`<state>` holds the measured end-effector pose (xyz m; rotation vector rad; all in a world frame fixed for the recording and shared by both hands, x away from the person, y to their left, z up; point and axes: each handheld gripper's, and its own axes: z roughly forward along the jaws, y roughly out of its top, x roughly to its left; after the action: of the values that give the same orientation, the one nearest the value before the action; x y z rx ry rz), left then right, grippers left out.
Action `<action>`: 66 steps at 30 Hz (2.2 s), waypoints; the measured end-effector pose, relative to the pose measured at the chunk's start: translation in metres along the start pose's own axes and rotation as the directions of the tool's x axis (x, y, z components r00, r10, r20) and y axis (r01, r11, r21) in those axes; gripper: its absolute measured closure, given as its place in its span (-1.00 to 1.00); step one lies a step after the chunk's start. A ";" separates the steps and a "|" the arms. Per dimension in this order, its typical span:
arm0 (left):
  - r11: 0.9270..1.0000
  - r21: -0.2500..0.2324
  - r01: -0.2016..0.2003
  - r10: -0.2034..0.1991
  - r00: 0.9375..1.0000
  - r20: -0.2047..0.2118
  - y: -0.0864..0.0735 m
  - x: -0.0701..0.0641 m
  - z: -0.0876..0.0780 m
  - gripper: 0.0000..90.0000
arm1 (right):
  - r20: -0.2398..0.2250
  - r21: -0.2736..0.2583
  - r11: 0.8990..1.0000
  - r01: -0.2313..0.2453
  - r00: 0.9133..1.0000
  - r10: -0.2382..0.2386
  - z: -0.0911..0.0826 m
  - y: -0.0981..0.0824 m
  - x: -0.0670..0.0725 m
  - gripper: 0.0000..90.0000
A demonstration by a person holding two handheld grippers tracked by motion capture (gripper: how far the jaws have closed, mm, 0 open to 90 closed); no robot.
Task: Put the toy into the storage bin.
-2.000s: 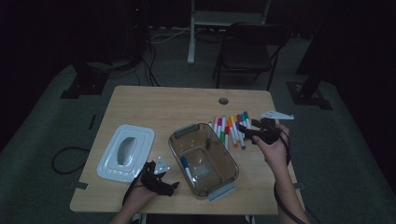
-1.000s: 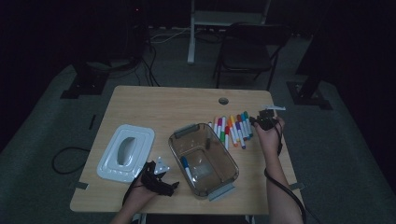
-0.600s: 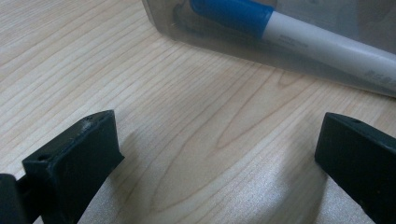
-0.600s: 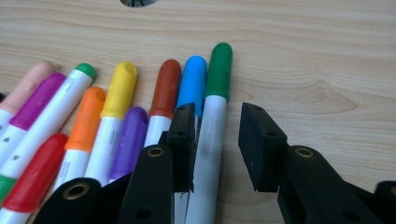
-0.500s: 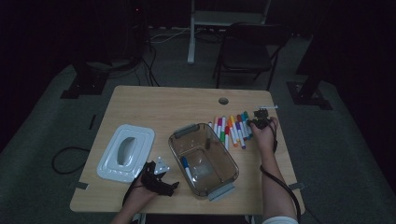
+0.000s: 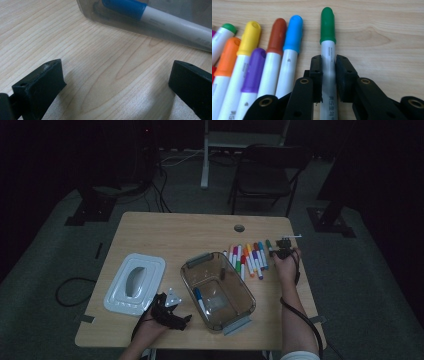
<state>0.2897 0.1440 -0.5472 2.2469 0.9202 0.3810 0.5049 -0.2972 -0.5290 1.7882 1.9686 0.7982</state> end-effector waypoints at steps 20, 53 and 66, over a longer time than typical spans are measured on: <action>1.000 0.000 0.000 0.000 1.000 0.001 0.000 0.000 0.000 -0.99 | -0.084 -0.025 1.000 -0.013 0.996 0.011 -0.047 0.001 0.015 0.70; 1.000 0.001 -0.001 0.001 1.000 0.000 0.000 0.000 0.000 -0.99 | -0.364 -0.205 0.967 0.151 0.905 -0.218 -0.213 -0.025 0.157 0.70; 1.000 0.002 0.000 0.000 1.000 0.002 0.000 0.000 0.000 -0.99 | -0.449 -0.166 0.957 0.237 0.846 -0.287 -0.223 -0.043 0.206 0.70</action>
<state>0.2898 0.1441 -0.5470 2.2485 0.9201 0.3784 0.3082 -0.1321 -0.3616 1.3018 2.3501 1.3057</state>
